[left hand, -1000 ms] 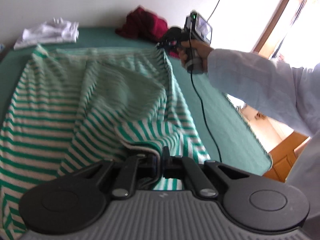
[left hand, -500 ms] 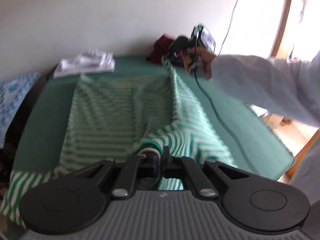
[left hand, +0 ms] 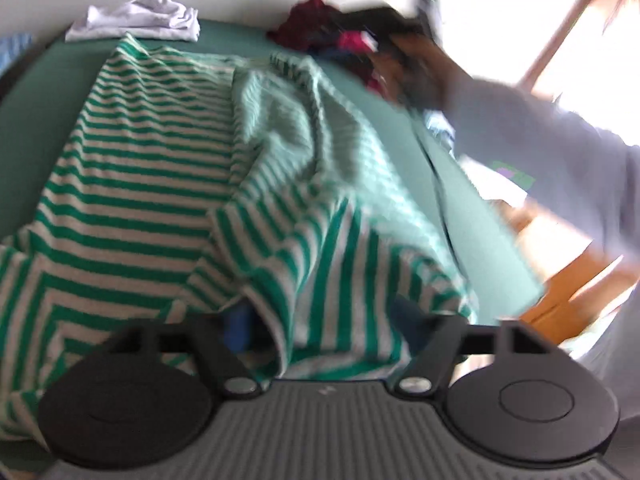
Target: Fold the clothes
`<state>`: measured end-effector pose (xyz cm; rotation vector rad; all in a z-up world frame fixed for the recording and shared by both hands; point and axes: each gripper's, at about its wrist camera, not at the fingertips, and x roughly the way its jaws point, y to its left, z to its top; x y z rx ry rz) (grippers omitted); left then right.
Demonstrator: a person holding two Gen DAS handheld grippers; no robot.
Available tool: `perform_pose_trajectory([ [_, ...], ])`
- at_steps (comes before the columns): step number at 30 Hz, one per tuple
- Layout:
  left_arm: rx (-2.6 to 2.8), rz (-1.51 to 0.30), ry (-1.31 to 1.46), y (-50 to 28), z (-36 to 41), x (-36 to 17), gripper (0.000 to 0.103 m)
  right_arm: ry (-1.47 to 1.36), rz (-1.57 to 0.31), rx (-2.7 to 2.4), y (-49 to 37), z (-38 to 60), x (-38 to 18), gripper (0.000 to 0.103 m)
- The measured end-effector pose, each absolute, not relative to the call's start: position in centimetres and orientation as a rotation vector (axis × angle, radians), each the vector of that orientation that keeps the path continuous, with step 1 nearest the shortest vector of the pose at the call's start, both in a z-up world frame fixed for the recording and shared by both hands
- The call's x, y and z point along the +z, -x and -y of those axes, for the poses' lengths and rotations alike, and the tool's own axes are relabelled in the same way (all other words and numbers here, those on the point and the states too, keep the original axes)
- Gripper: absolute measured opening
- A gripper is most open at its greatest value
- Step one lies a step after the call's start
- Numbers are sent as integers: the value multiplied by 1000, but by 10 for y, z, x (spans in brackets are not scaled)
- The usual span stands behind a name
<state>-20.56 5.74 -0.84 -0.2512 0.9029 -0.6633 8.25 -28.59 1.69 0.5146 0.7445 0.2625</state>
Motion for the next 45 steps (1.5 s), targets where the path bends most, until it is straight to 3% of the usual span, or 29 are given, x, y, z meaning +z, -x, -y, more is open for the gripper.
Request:
perform_pose_trajectory([
  [7, -748, -996, 557, 160, -68, -25, 83, -153, -894, 591, 89, 244, 34, 43],
  [12, -785, -1031, 617, 132, -63, -32, 82, 70, -930, 696, 171, 201, 23, 48],
  [14, -778, -1029, 576, 125, -58, -29, 70, 161, -942, 737, 204, 183, 19, 54],
  [15, -772, -1025, 551, 122, -55, -27, 52, 204, -949, 746, 218, 176, 15, 53],
  [16, -762, -1010, 512, 120, -53, -24, 25, 233, -960, 727, 219, 171, 10, 45],
  [17, -751, -988, 465, 118, -52, -18, 15, 235, -974, 730, 218, 171, 9, 32],
  [18, -736, -958, 425, 118, -53, -12, 4, 237, -987, 734, 216, 171, 9, 28],
  [19, -717, -924, 398, 118, -56, -5, 2, 239, -1000, 737, 214, 171, 9, 21],
  [20, -696, -891, 374, 118, -60, 2, 1, 242, -1014, 741, 212, 171, 8, 15],
  [22, -659, -836, 340, 121, -69, 15, 0, 246, -1040, 748, 209, 171, 7, 12],
  [29, -634, -908, 312, 149, -95, -1, 2, 165, -1057, 809, 185, 175, 26, 20],
  [30, -635, -915, 316, 155, -94, -4, 8, 86, -1007, 808, 176, 177, 37, 22],
  [32, -632, -915, 299, 162, -87, -7, 41, -64, -905, 794, 155, 178, 50, 37],
  [33, -630, -913, 287, 165, -83, -8, 60, -114, -861, 778, 145, 174, 53, 39],
  [34, -627, -911, 275, 167, -80, -9, 61, -97, -839, 748, 137, 161, 51, 39],
  [39, -615, -902, 216, 182, -61, -15, 48, 177, -788, 800, 108, 96, 16, 28],
  [41, -611, -901, 193, 186, -55, -18, 37, 263, -802, 864, 102, 79, 0, 27],
  [43, -596, -909, 184, 188, -53, -21, 16, 306, -818, 905, 101, 76, -9, 27],
  [45, -583, -906, 185, 192, -55, -21, 11, 315, -829, 919, 103, 76, -4, 9],
])
